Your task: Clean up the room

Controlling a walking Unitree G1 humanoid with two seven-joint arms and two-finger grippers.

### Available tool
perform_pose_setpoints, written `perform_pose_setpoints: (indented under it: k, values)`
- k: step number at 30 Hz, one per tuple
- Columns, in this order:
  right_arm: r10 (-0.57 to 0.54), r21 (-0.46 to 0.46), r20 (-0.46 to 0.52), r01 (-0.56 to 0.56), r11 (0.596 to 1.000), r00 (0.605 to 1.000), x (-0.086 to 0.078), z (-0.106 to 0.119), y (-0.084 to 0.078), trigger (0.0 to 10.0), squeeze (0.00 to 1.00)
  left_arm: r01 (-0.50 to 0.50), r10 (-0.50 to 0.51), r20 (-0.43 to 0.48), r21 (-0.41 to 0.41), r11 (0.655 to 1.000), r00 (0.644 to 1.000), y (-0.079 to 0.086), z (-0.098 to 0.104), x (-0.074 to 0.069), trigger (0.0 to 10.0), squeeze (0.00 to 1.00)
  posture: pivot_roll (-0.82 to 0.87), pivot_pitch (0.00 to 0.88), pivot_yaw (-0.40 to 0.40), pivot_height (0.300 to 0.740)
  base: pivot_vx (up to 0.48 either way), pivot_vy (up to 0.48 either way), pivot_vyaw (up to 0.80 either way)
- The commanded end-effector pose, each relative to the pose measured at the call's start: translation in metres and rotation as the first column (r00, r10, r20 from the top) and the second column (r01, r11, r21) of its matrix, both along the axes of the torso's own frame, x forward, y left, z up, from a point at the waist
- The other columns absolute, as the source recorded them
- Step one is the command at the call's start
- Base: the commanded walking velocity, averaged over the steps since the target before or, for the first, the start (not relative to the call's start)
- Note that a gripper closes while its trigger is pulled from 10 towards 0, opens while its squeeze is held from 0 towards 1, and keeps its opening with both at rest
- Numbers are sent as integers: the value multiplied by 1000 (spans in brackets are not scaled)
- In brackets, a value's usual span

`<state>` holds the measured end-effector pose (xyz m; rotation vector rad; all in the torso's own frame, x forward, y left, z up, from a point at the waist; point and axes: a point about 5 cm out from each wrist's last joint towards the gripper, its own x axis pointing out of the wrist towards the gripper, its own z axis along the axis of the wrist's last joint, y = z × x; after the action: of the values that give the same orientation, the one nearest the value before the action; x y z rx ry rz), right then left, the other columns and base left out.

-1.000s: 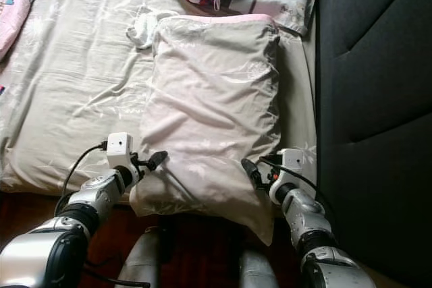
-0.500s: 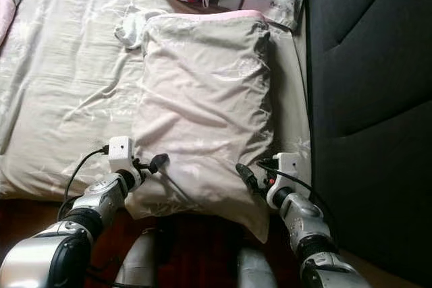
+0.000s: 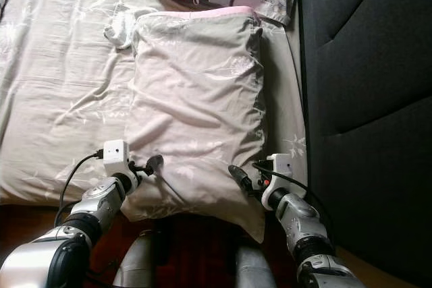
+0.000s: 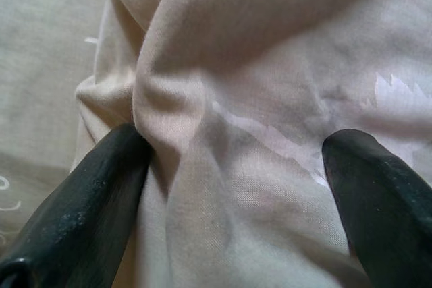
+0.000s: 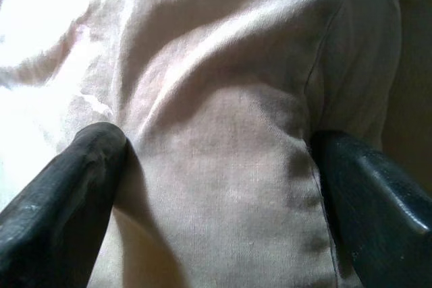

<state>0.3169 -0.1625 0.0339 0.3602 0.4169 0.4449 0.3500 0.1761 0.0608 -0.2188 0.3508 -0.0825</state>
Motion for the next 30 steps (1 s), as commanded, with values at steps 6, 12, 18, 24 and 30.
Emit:
perform_pose_setpoints:
  k: [6,12,18,24,30]
  values:
    - [69,28,-108,-67,997,992,-22,-24,9,0,0,26,-34,-140,-61,998,990,-10,-34,-23,10000,0,16,633,-86,740,0,0,0]
    - [82,32,-117,-79,996,990,-25,-27,11,0,0,33,-44,-140,-76,997,989,-13,-36,-26,0,0,17,626,-86,740,0,0,0]
    - [89,41,-123,-84,996,988,-26,-28,15,0,0,40,-51,-131,-88,995,990,-16,-35,-24,0,0,23,610,-84,740,0,0,0]
    - [91,42,-129,-86,995,988,-27,-29,16,0,0,47,-58,-118,-96,994,991,-16,-33,-23,0,0,24,599,-80,740,0,0,0]
    - [88,40,-138,-83,996,987,-30,-32,17,0,0,47,-59,-111,-106,993,992,-17,-31,-22,0,0,31,581,-75,740,0,0,0]
